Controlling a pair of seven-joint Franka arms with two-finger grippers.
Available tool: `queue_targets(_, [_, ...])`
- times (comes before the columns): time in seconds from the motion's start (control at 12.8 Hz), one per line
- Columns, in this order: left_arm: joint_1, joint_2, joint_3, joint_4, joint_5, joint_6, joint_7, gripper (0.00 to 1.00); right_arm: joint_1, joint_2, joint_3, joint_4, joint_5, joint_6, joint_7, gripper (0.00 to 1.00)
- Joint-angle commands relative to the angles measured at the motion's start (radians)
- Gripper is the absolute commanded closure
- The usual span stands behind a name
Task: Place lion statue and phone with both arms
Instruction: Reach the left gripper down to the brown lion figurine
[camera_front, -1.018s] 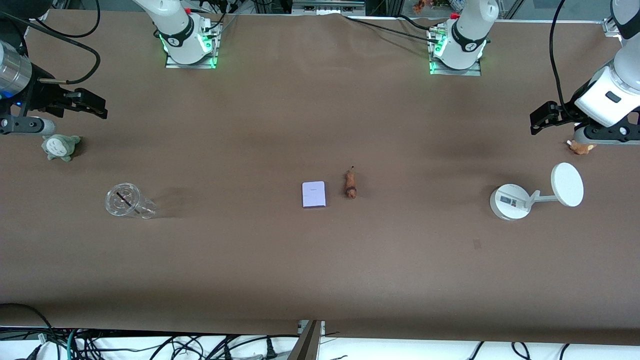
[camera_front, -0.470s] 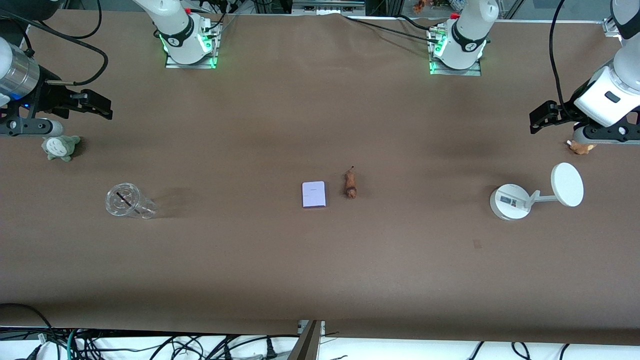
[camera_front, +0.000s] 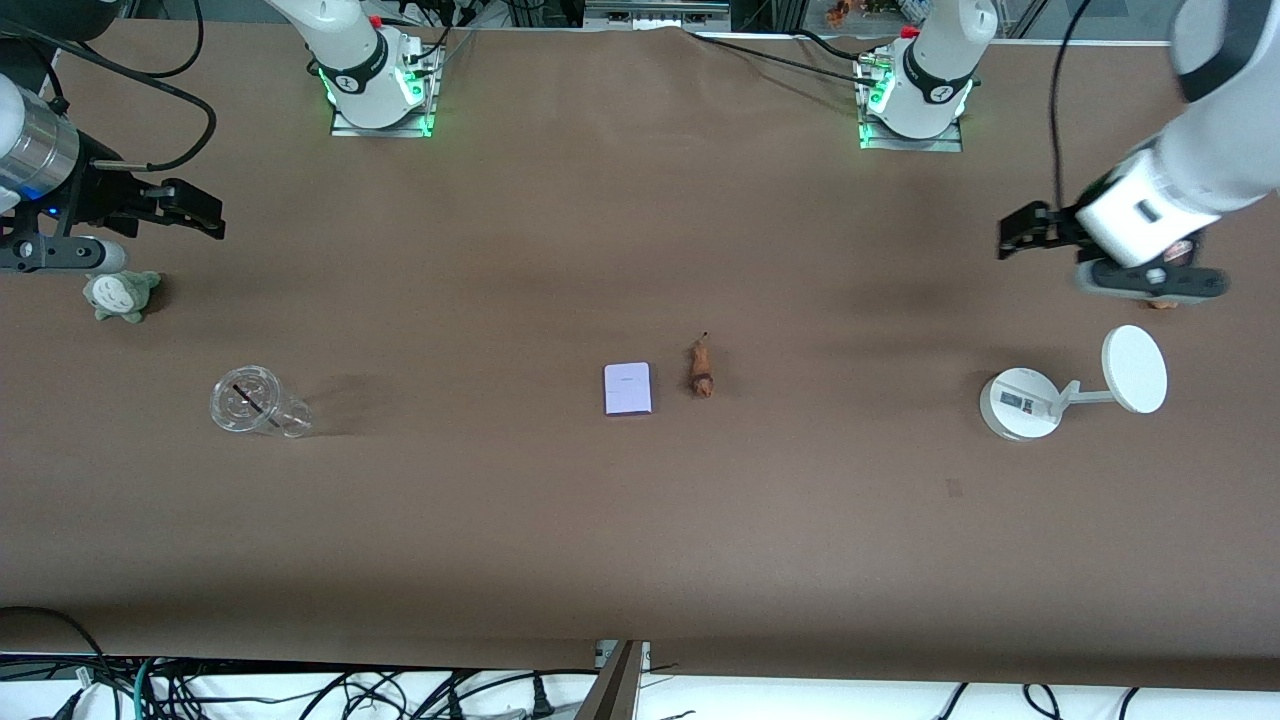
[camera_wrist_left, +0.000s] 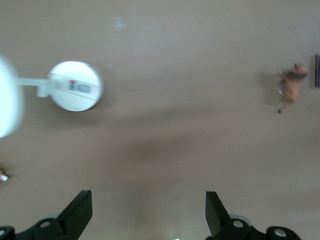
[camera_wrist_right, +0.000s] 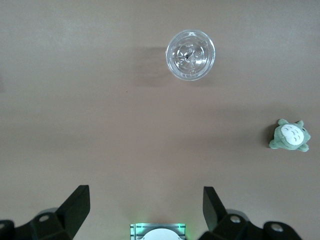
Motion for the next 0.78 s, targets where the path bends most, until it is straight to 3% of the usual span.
queue_targets(0.0, [-0.001, 0.084, -0.092, 0.014, -0.029, 0.062, -0.021, 0.0, 0.002, 0.009, 0.004, 0.026, -0.011, -0.02, 0.009, 0.0])
queue_targets(0.47, [-0.03, 0.294, -0.244, 0.01, -0.031, 0.38, -0.251, 0.0, 0.003, 0.027, 0.004, 0.026, -0.013, -0.019, 0.009, 0.0])
queue_targets(0.71, [-0.143, 0.403, -0.252, 0.004, -0.015, 0.608, -0.385, 0.0, 0.005, 0.033, 0.004, 0.026, -0.014, -0.017, 0.01, 0.0])
